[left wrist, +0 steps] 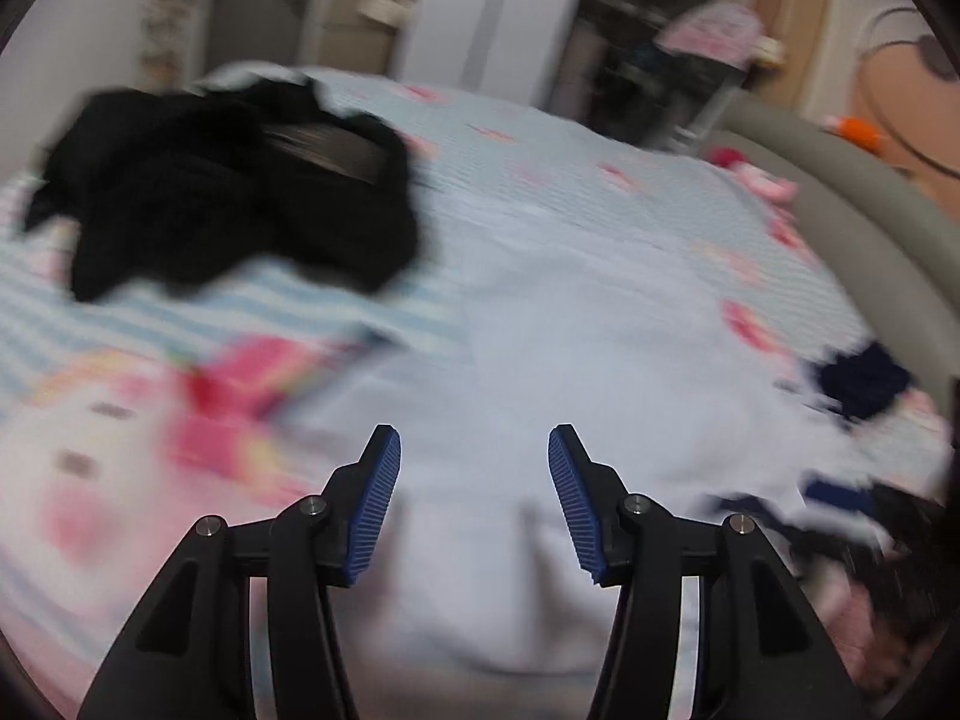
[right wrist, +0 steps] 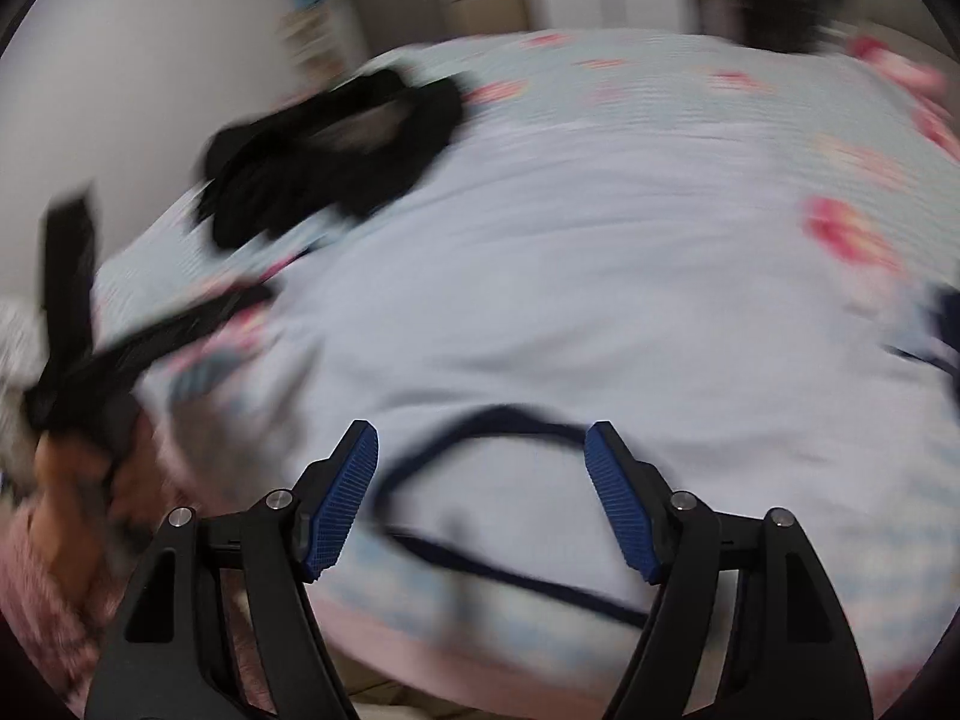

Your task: Fold clothes

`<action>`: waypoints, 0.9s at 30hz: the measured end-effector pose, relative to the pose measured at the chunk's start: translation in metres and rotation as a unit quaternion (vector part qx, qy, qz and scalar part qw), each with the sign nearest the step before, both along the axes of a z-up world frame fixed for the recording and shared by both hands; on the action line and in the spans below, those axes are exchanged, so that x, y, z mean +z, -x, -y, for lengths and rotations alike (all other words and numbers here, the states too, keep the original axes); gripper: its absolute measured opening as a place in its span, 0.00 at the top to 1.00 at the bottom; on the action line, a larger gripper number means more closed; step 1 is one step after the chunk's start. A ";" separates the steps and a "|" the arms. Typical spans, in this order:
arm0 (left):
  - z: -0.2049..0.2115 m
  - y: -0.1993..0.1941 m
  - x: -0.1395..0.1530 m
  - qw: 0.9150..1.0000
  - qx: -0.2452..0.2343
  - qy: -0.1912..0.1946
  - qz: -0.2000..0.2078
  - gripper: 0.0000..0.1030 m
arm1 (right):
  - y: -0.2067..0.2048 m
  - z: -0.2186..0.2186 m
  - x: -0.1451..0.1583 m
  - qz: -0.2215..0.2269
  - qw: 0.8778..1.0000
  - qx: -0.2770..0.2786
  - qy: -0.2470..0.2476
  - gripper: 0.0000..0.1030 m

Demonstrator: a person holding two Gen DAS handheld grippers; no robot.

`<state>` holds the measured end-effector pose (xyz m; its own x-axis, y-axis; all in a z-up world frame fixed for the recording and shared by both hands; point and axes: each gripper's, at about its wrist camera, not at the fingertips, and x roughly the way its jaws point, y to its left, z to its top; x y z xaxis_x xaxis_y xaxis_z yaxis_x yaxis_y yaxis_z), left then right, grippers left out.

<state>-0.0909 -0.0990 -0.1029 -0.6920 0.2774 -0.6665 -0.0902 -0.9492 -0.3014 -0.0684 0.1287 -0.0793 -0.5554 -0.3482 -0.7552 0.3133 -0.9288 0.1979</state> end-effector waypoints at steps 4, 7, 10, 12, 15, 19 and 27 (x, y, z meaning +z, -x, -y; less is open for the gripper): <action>-0.084 0.010 -0.002 0.993 -0.100 0.055 0.030 0.48 | 0.006 -0.067 -0.002 -0.005 0.993 -0.110 -0.032 0.29; -0.137 0.023 -0.008 0.987 -0.143 0.055 0.054 0.48 | 0.004 -0.100 -0.016 -0.001 0.984 -0.163 -0.073 0.29; -0.179 0.026 -0.013 0.983 -0.166 0.055 0.059 0.48 | -0.004 -0.120 -0.031 0.018 0.977 -0.175 -0.124 0.29; -0.204 0.026 -0.018 0.980 -0.177 0.061 0.062 0.48 | -0.015 -0.134 -0.047 0.036 0.973 -0.173 -0.147 0.29; -0.236 0.017 -0.025 0.976 -0.200 0.060 0.068 0.48 | -0.029 -0.151 -0.065 0.067 0.973 -0.174 -0.138 0.29; -0.265 0.000 -0.026 0.969 -0.231 0.077 0.049 0.48 | -0.039 -0.170 -0.050 0.042 0.977 -0.192 -0.085 0.29; -0.258 0.000 -0.028 0.978 -0.190 0.065 0.047 0.48 | -0.031 -0.164 -0.024 -0.032 0.984 -0.176 -0.011 0.29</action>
